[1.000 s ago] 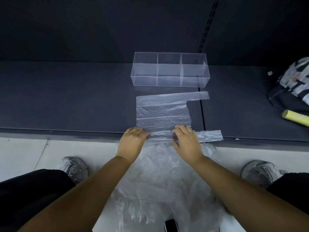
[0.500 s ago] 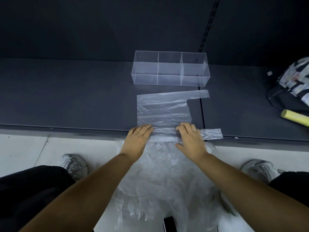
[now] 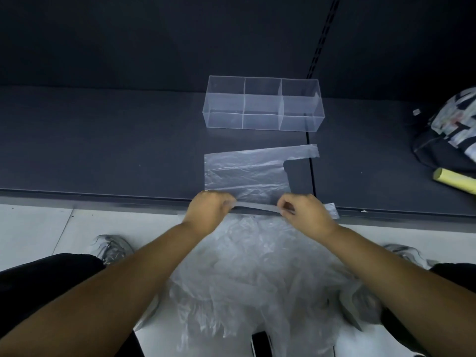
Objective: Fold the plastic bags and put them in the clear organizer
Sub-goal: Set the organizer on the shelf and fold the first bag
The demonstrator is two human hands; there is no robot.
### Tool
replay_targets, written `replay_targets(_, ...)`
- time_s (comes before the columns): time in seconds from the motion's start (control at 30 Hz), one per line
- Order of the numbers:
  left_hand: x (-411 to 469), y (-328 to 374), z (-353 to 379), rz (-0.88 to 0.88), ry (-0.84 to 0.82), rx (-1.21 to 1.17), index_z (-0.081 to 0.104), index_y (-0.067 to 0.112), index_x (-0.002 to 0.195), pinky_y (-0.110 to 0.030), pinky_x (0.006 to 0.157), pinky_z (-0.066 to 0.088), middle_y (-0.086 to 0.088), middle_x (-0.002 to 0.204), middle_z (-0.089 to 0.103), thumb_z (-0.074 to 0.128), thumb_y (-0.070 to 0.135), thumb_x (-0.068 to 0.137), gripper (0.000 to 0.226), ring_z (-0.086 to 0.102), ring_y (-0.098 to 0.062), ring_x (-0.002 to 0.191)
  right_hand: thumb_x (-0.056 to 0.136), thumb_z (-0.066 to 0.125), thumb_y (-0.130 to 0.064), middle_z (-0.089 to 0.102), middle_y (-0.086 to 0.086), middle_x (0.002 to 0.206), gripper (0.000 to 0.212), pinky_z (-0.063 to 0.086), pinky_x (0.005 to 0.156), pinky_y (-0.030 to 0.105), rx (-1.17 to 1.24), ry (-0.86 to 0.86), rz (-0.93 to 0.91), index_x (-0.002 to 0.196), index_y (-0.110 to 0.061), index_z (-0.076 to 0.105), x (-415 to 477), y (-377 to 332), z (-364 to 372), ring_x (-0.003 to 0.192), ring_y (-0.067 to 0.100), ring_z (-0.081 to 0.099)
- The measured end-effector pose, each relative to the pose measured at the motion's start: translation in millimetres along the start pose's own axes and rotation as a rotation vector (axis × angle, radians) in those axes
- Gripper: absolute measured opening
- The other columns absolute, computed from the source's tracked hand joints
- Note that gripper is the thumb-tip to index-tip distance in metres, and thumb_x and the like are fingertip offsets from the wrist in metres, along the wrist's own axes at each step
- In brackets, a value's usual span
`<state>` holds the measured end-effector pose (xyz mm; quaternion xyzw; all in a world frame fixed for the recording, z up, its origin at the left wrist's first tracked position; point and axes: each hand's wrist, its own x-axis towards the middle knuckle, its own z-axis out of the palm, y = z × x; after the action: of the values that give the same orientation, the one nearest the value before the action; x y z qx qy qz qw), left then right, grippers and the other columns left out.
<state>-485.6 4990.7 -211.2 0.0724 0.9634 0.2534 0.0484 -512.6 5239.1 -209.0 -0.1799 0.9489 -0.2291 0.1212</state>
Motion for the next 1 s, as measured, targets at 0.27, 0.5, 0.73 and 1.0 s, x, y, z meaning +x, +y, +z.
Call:
replay_targets(0.27,27,-39,-56,-0.499,-0.239,-0.569,0.072,0.013,0.106,-0.030,0.099,0.046,0.001,0.110,0.068,0.073,0.033,0.082,0.031,0.062,-0.016,0.104,0.085,0.071,-0.012,0.070,-0.002,0.085,0.002,0.046,0.073,0.016,0.391,-0.227,0.278,0.083,-0.011,0.070,12,54,-58,0.079,0.009,0.063)
replay_targets(0.5,53,-64,-56,-0.722,-0.060,-0.796,0.071,0.010,0.102,-0.027,0.087,0.049,-0.004,0.104,0.070,0.071,0.029,0.085,0.025,0.063,-0.019,0.100,0.087,0.067,-0.009,0.067,0.011,0.076,0.004,0.046,0.065,0.018,0.615,-0.042,0.411,0.087,-0.005,0.068,63,68,-76,0.064,0.014,0.057)
replay_targets(0.73,75,-81,-28,-0.693,0.174,-0.511,0.069,0.012,0.080,-0.022,0.065,0.042,0.006,0.068,0.062,0.066,0.032,0.088,0.021,0.057,-0.008,0.067,0.084,0.066,-0.003,0.063,0.008,0.071,0.006,0.051,0.071,0.026,0.539,0.165,0.550,0.084,-0.004,0.071,115,81,-48,0.067,0.018,0.057)
replay_targets(1.0,86,-74,-16,-0.617,0.257,-0.171,0.063,0.018,0.068,-0.029,0.054,0.041,-0.003,0.068,0.060,0.064,0.041,0.089,0.031,0.059,-0.027,0.074,0.084,0.069,-0.017,0.064,0.002,0.076,0.007,0.040,0.068,0.024,0.428,0.286,0.599,0.078,-0.015,0.068,124,93,-28,0.072,0.017,0.058)
